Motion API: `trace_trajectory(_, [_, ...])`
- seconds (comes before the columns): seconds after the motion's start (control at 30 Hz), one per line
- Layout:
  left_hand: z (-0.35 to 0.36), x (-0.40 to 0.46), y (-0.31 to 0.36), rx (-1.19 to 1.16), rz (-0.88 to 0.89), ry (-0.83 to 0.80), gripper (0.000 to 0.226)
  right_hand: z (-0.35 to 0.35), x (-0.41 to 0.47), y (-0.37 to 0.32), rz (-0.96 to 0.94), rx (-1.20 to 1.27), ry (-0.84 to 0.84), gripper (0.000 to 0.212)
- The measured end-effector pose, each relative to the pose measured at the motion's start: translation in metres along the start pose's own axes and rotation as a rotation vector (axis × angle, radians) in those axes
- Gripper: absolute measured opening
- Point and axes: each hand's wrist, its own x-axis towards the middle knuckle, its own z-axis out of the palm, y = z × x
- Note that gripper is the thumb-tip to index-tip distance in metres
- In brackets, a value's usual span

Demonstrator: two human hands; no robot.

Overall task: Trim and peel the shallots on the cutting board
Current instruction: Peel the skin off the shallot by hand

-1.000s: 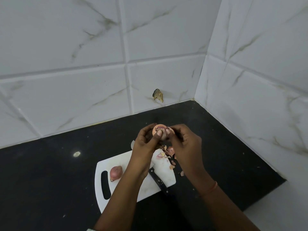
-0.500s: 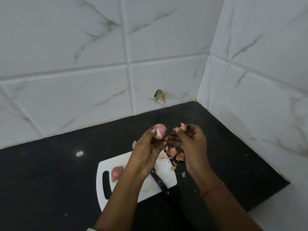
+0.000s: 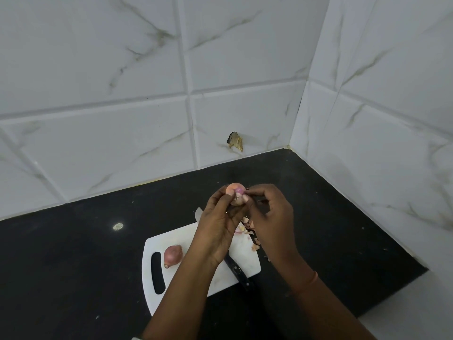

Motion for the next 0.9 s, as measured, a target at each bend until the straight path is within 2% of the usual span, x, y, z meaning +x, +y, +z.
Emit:
trace_trajectory(0.17, [-0.007,0.002,-0.002,0.043,0.018,-0.04,0.062,0.0,0.0,-0.003,-0.054,-0.005,-0.061,0.007])
trace_trajectory(0.3, [-0.012,0.004,-0.003,0.098,-0.005,-0.067,0.045,-0.005,0.001,-0.009,0.203,0.157,-0.051,0.007])
trace_trajectory(0.4, [-0.012,0.002,-0.004,0.176,-0.017,-0.112,0.029,-0.008,0.005,-0.005,0.329,0.247,0.036,0.006])
trace_trajectory(0.57, [-0.009,0.0,-0.005,0.142,-0.032,-0.076,0.033,-0.015,0.01,0.001,0.405,0.336,0.116,0.01])
trace_trajectory(0.7, [-0.008,0.001,-0.004,0.03,-0.049,-0.061,0.045,-0.019,0.01,0.004,0.379,0.22,-0.004,0.032])
trace_trajectory(0.8, [-0.009,0.002,-0.005,0.035,0.01,-0.065,0.051,-0.018,0.006,-0.004,0.296,0.252,-0.093,0.024])
trace_trajectory(0.9, [-0.01,0.001,-0.005,0.093,0.086,-0.126,0.054,-0.013,0.006,-0.009,0.261,0.288,-0.216,0.028])
